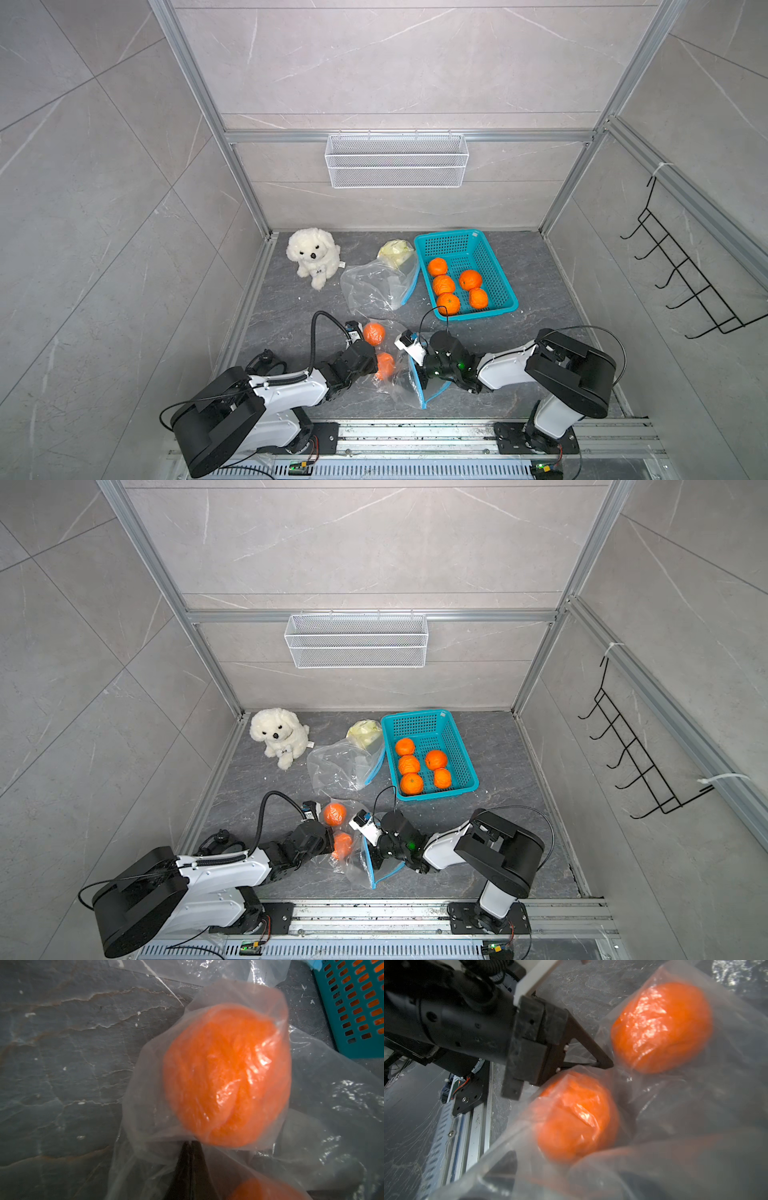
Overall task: Open the zip-top bag and take out the orange
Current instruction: Pick up the orange from the zipper food storage bag.
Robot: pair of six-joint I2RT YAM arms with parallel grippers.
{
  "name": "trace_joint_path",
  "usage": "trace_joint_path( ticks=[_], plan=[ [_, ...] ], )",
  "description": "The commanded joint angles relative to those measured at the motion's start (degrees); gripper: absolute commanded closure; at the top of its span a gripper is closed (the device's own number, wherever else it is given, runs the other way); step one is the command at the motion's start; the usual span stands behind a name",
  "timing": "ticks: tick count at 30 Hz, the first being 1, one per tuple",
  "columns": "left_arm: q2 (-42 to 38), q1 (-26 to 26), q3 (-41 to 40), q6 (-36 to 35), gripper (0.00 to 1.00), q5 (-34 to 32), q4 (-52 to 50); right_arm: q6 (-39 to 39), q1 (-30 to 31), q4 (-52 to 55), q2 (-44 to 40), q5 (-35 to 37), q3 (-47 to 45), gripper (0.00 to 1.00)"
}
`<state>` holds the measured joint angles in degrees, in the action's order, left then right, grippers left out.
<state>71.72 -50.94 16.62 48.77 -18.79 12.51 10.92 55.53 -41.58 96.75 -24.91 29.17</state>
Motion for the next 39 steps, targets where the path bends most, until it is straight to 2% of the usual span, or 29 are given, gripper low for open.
trace_joint_path(
  ticks=[1, 12, 17, 20, 24, 29, 34, 39],
  plan=[
    [2.59, -1.56, 2.16, 0.91, 1.0, -1.08, 1.32, -1.95, 1.89, 3.19, 2.13, -0.45, 3.81, 0.21],
    [3.18, -2.19, 2.67, 0.11, 1.0, 1.01, 2.64, -4.91, 4.15, 9.68, 7.1, 2.3, 11.45, 0.26],
    [0.75, -0.97, 2.31, 0.67, 1.0, -3.42, -3.65, -5.62, 4.11, 14.54, 1.29, 7.77, 8.92, 0.3],
    [-1.06, 2.49, 0.34, 0.38, 1.0, -1.51, -3.36, -5.32, 3.89, 17.14, -3.12, 11.36, 5.9, 0.31],
    [-3.19, 4.38, -0.1, 0.29, 1.0, -3.19, -7.24, -3.71, 3.63, 19.34, -7.74, 15.68, 2.54, 0.31],
    [-5.13, 8.36, -1.27, -0.48, 1.0, -2.58, -9.52, -2.86, 3.47, 23.25, -9.68, 19.02, 0.93, 0.32],
    [-5.9, 11.54, -1.94, -1.29, 1.0, -2.13, -10.54, -0.03, 3.24, 25.43, -11.93, 24.2, -0.25, 0.31],
    [-5.85, 12.01, -1.22, -1.76, 1.0, -3.09, -11.75, 0.38, 2.92, 25.89, -13.4, 24.44, -1.19, 0.25]
  ],
)
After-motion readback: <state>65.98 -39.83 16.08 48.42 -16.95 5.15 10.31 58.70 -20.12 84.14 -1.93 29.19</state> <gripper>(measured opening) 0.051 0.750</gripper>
